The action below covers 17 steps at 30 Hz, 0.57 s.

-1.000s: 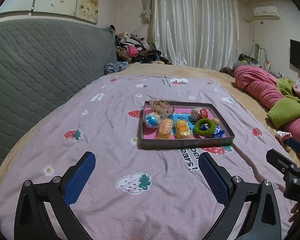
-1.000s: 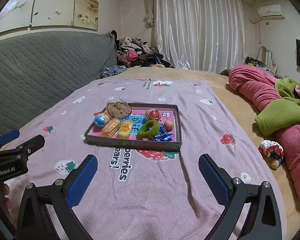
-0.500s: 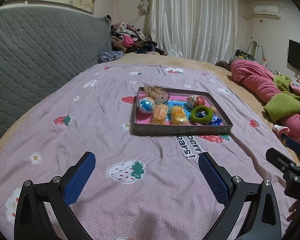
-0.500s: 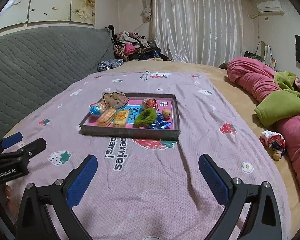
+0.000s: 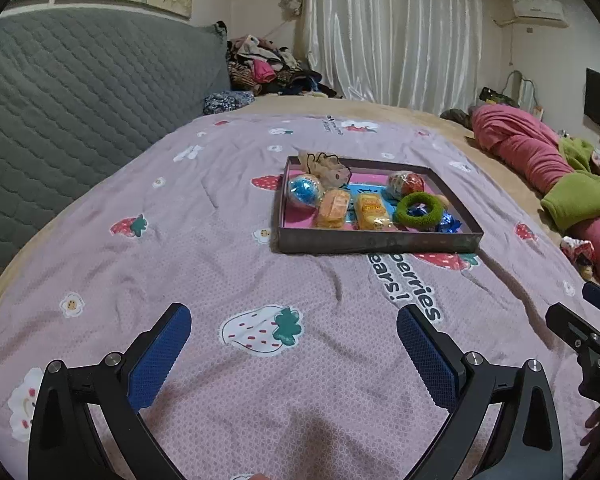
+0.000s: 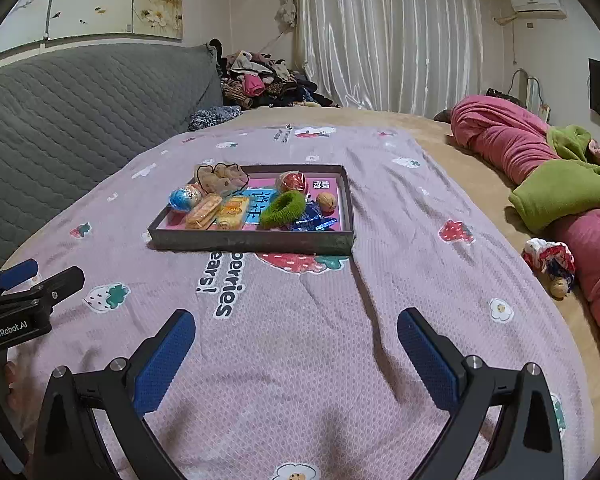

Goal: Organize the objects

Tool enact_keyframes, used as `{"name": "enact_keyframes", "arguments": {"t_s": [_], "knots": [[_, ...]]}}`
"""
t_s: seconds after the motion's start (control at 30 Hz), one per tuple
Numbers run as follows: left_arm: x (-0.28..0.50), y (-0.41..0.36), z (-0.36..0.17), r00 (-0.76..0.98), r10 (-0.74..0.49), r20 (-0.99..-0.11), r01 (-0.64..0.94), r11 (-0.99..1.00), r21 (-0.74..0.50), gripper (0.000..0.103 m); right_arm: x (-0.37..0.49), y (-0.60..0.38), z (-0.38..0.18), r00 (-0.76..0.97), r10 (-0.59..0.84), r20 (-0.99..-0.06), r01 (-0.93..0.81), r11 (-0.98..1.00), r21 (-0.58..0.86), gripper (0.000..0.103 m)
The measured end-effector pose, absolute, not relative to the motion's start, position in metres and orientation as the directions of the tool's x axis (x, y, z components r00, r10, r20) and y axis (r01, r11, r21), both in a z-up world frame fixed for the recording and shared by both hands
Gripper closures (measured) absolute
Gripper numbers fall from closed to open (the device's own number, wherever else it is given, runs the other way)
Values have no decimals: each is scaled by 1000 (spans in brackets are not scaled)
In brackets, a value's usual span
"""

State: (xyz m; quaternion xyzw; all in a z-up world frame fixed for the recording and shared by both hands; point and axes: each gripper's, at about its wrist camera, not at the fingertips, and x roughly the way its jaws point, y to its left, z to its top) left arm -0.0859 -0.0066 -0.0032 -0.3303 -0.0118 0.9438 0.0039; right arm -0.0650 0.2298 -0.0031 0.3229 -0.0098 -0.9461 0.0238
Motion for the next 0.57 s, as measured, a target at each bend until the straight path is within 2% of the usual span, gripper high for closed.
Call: {"name": "enact_keyframes", "arguments": {"t_s": [0.17,0.57], "knots": [[-89,2,-9,-782,-38,-622,13,-999,45,0,-66,229,-7,-785,-50,-618,44,-999,26,1],[-94,7,-23,-773,30,-633,-38,-999,0,0,-71,233,-23,-766,-42,-641,32,-999,27,1]]}}
